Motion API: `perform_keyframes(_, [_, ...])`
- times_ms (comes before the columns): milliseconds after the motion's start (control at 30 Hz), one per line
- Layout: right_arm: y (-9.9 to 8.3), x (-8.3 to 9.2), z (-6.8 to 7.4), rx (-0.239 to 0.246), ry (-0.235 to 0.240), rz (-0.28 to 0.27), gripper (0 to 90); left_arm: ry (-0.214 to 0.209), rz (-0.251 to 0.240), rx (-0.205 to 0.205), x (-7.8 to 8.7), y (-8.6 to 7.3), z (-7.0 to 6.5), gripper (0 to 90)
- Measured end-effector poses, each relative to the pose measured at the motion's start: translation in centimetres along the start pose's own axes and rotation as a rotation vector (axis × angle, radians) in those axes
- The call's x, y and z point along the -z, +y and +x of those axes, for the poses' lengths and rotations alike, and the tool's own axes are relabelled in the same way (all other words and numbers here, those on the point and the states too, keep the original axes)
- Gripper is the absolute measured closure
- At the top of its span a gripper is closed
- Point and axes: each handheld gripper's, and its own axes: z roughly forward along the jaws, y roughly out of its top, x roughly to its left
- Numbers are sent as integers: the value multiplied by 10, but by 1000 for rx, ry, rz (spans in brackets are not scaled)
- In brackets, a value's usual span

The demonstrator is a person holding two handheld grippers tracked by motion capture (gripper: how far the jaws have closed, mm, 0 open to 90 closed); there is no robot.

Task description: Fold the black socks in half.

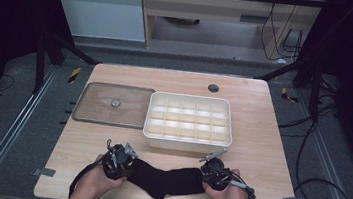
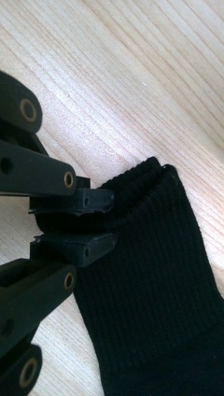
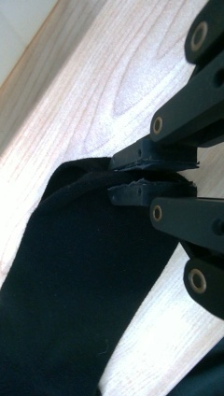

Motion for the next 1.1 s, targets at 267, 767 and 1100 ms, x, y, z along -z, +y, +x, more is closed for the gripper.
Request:
perform_keyframes(267, [-6,3,0,-5,11,3,848,-37,-25,28,8,-2,9,808])
perform_keyframes(767, [-5,4,2,-36,93,-45,848,-18,-36,-13,33,3,7,808])
perform_keyframes(1100, [7,-2,16,-32,117,-61,848,-45,-35,-69,62,24,0,808])
